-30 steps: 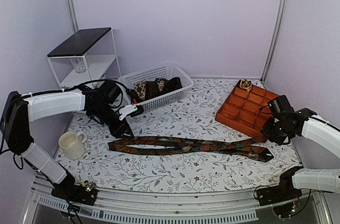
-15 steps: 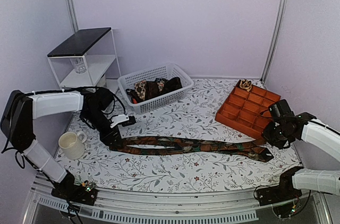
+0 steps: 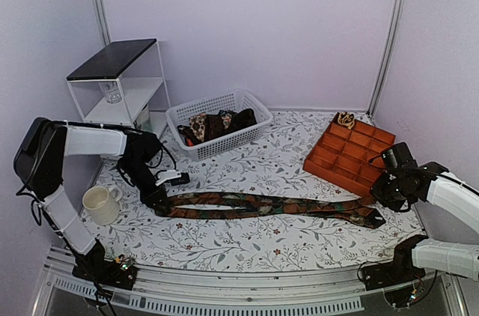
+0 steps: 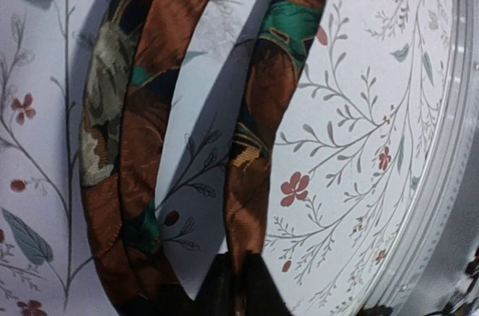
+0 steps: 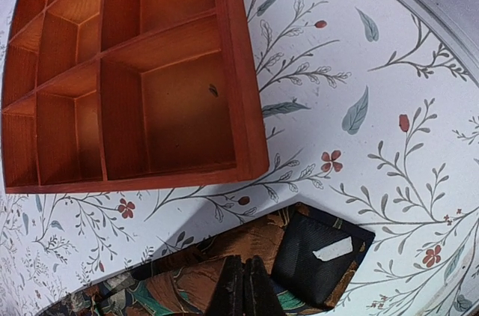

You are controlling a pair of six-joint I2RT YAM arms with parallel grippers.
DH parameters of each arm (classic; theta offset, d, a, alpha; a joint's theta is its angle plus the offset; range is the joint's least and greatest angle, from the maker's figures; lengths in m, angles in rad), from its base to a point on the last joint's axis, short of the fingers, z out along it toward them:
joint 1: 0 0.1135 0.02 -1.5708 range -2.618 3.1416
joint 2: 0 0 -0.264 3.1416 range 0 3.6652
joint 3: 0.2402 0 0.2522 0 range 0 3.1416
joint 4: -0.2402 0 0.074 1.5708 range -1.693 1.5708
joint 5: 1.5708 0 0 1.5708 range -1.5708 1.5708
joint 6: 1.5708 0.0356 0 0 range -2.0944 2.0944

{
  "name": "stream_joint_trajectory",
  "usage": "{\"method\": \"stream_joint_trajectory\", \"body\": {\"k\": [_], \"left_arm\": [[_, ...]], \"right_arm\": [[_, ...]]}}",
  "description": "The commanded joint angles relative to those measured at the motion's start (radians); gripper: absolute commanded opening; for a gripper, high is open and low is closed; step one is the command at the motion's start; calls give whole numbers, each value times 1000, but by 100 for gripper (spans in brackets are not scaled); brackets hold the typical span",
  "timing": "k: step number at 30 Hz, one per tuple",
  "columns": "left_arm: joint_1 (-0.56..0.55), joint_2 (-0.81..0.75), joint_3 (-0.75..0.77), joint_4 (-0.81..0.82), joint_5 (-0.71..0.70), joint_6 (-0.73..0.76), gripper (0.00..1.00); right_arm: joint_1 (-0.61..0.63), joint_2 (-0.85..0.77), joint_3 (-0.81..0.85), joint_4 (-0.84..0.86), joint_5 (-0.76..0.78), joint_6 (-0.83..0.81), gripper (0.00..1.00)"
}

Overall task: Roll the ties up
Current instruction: Flatten out the tie at the center of the board.

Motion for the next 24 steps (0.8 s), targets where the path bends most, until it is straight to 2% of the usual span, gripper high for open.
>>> {"method": "stream_joint_trajectory", "body": {"k": [1,24], "left_arm": [[7,4,52,-39,43,36,0],[125,76,161,-2,-43,23,0]], "right_arm": [[-5,-30,-15,10,19,-12,0],[-24,-34,-38,-87,81,158,0]]}}
